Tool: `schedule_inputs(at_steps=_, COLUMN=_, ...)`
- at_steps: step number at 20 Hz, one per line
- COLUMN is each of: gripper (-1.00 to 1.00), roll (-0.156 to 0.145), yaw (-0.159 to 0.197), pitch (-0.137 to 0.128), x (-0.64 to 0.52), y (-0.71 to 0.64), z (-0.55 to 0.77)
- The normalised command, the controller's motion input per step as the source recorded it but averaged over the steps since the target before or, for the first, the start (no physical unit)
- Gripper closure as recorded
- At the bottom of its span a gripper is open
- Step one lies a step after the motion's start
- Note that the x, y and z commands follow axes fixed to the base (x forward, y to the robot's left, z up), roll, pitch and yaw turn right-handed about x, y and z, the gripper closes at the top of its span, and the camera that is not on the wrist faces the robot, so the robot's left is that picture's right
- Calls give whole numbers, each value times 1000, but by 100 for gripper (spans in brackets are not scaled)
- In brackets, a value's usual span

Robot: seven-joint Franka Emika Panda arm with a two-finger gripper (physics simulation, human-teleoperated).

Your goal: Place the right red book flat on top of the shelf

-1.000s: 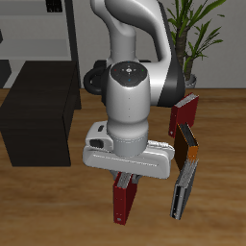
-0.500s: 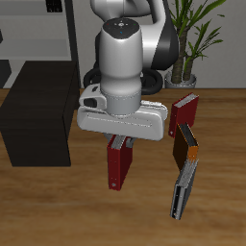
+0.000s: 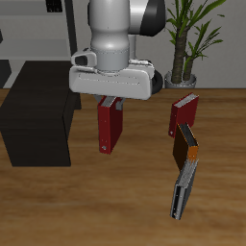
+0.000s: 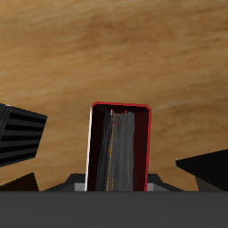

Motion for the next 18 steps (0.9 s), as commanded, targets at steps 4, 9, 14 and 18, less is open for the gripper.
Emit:
schedule_inputs(at_steps=4, gripper=100, roll=34, yaw=4, pitch=-30, x=-542, y=2, z=272)
schedule_inputs(at_steps=9, gripper=100, roll=31, yaw=60, pitch=-99, x=-669, y=5, z=306)
schedule_inputs(at_steps=14, gripper=100, roll=2, yaw=14, pitch=-42, x=-371, y=-84, z=58)
schedule_inputs(at_steps=18, gripper=100, roll=15, yaw=31, pitch=-2, x=-287, y=-34, z=-124)
